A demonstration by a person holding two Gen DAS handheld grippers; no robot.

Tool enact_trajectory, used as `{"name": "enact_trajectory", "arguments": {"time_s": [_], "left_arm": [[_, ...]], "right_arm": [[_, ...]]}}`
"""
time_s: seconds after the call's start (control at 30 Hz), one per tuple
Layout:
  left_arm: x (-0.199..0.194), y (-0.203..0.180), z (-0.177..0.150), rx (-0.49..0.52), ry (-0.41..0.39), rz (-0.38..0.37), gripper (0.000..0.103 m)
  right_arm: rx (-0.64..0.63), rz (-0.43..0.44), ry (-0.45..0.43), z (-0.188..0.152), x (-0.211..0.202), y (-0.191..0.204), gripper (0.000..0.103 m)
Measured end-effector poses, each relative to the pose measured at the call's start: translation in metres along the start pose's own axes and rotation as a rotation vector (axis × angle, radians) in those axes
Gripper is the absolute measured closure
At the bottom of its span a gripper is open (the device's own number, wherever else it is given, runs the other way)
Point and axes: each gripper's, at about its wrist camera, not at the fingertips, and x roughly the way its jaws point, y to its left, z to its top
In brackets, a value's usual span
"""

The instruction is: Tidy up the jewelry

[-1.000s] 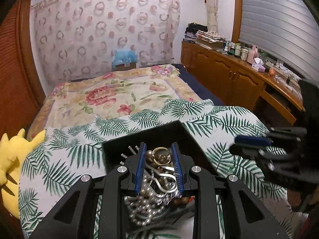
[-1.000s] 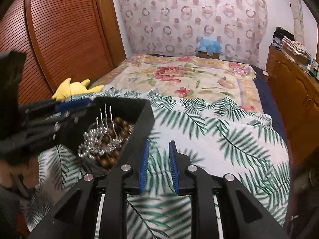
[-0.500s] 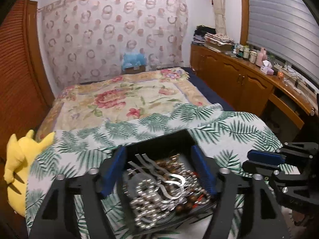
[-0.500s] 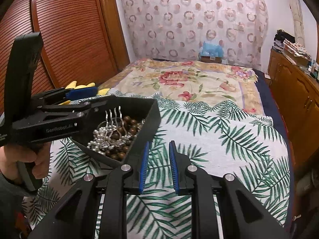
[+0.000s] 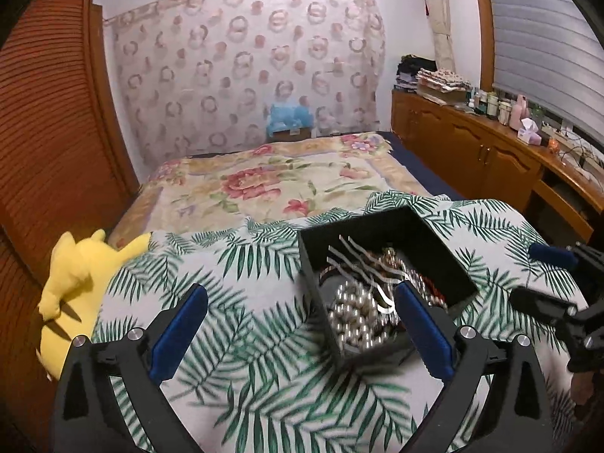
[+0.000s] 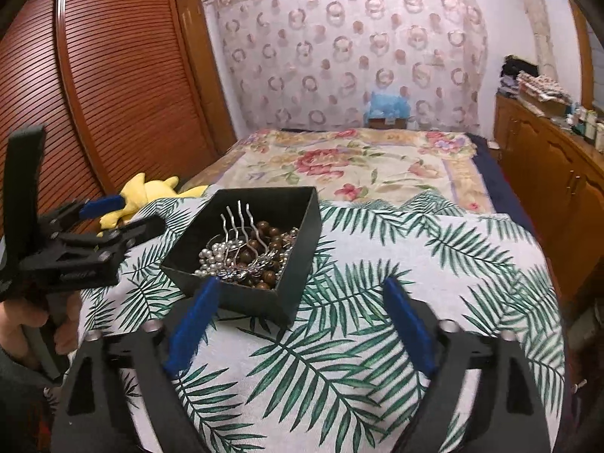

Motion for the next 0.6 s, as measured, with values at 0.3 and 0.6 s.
{"name": "enact_trajectory", "arguments": {"time_s": [0.3, 0.6], "left_arm": [[-0.031, 0.003, -0.035, -0.043, 0.003, -0.026, 0.007], [-0.07, 0.0, -0.043, -0.096, 0.0, -0.038, 0.007]], "right_arm": [[-0.005, -0.068, -0.054, -0.011, -0.03, 0.013, 0.002], [-0.021, -0.072, -0.124, -0.02, -0.07, 0.027, 0.002]]}}
